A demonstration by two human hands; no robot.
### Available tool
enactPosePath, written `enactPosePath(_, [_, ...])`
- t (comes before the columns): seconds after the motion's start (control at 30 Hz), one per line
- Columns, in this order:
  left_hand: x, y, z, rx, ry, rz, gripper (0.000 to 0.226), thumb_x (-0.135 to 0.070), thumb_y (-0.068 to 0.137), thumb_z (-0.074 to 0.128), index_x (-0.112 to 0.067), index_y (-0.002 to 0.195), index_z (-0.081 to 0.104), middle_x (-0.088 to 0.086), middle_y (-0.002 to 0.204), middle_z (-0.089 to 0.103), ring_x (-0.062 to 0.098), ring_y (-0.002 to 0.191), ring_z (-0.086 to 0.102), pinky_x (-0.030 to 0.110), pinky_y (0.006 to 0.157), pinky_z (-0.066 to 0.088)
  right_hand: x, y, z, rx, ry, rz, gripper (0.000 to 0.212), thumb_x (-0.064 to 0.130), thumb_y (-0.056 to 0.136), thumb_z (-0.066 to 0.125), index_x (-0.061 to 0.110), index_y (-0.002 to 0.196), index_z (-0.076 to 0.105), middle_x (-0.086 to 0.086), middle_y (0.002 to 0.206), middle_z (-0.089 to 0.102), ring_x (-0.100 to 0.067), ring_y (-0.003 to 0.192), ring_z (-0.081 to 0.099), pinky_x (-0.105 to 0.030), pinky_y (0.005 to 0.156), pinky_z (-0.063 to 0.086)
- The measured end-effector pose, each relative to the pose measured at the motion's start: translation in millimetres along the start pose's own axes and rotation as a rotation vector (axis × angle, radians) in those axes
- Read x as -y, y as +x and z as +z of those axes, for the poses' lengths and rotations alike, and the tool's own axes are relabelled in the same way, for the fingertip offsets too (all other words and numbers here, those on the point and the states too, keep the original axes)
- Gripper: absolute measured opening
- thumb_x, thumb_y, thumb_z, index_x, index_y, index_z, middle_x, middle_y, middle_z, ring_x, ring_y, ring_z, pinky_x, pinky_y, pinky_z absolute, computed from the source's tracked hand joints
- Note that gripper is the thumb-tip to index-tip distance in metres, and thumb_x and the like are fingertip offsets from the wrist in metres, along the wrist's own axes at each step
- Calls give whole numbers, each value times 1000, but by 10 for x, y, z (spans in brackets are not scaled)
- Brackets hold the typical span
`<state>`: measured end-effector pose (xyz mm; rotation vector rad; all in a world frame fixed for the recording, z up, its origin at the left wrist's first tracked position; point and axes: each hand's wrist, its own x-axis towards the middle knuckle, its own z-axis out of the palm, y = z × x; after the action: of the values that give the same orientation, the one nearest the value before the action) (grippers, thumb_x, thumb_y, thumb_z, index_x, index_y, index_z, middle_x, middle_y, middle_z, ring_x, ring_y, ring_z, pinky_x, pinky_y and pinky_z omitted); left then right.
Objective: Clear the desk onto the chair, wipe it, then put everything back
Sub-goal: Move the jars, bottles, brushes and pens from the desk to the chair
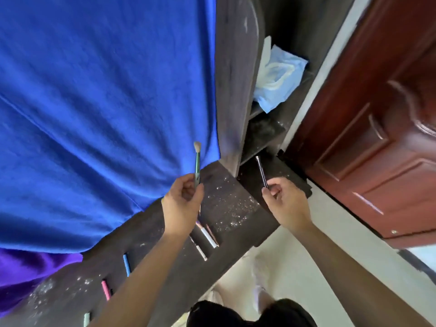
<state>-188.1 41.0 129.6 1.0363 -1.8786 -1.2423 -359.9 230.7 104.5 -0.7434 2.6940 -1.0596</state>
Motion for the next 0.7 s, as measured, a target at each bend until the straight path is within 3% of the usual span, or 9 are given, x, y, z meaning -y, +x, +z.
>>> enactPosePath(0.17, [-282,-395,643,304,-92,85,31,-9,84,76,-35,97,65,-14,70,66,1,63,59,16,69,51,-442,-871,-656,-167,-20,245,15,39,88,68,37,102,62,16,78,63,-5,61,61,-32,67,52])
enactPosePath(0.37, [-855,-1196,1329,638,-155,230,32,-17,86,75,-45,98,65,-19,84,69,3,73,64,16,69,54,-989,-1812,-1590,-427,-20,421,16,41,90,65,37,105,60,16,82,65,-8,60,63,-33,66,53])
enactPosePath(0.57, [-1394,-2315,1851,795,-156,337,26,-19,86,75,-35,105,67,-14,81,68,4,72,62,11,64,49,-1590,-2711,-2280,-603,-32,498,16,44,91,64,37,105,59,17,80,64,-6,59,62,-32,66,54])
enactPosePath(0.7, [-1619,-3243,2289,862,-132,379,26,-20,86,75,-36,105,66,-11,85,70,4,73,64,10,62,50,-2134,-3422,-2816,-663,-80,533,19,48,91,62,36,107,59,20,79,62,-3,60,60,-25,58,51])
